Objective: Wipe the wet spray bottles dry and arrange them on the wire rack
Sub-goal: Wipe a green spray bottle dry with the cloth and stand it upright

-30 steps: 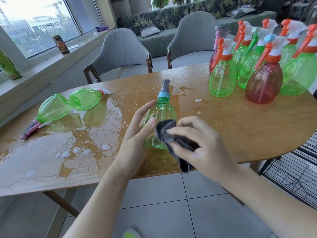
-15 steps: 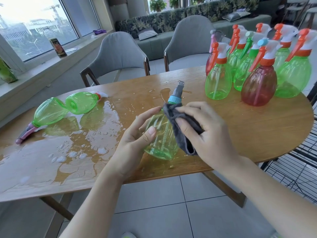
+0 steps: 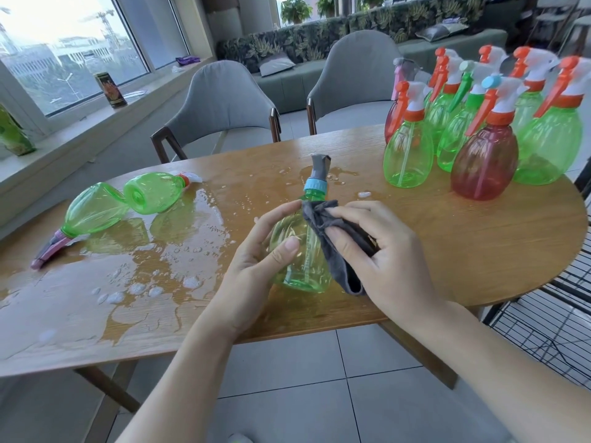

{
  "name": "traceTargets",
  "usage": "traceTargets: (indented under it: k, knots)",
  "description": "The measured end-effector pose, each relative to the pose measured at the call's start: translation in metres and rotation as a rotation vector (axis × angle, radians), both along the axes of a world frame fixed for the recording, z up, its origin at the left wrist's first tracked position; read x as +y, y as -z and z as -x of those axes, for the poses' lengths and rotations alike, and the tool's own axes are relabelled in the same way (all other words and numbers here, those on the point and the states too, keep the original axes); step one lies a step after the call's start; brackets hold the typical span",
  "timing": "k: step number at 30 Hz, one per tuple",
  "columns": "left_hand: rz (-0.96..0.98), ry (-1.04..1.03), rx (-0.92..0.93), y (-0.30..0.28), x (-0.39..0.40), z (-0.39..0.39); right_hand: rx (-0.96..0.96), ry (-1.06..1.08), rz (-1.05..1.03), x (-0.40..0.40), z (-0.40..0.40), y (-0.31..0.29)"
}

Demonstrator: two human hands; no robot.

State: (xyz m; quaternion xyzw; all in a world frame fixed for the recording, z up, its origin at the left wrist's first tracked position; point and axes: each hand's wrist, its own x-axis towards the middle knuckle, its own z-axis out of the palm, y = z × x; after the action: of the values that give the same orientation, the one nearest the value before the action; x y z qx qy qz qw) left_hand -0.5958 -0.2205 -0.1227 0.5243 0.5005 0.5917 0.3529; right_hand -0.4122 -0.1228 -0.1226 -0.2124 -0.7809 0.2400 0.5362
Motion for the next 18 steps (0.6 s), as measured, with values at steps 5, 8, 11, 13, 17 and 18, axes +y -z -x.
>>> traceTargets:
  k: [5, 8, 11, 13, 17, 18]
  knots:
    - [0.032, -0.053, -0.046, -0.001, 0.005, -0.003, -0.056, -0.040, -0.078, -0.001, -0.002, 0.007]
    - [0.043, -0.116, -0.056, -0.005, 0.007, -0.008, -0.133, -0.155, -0.211, -0.010, -0.005, 0.017]
    - [0.050, -0.126, -0.051, -0.005, 0.007, -0.008, -0.196, -0.217, -0.342, -0.014, -0.005, 0.021]
    - [0.048, -0.112, -0.056, -0.005, 0.006, -0.006, -0.208, -0.195, -0.404, -0.010, -0.006, 0.021]
    - [0.073, -0.018, -0.109, -0.006, 0.005, -0.002, -0.146, -0.155, -0.357, -0.003, -0.005, 0.014]
    - [0.078, -0.001, -0.121, -0.007, 0.003, -0.002, -0.120, -0.133, -0.335, -0.001, -0.004, 0.011]
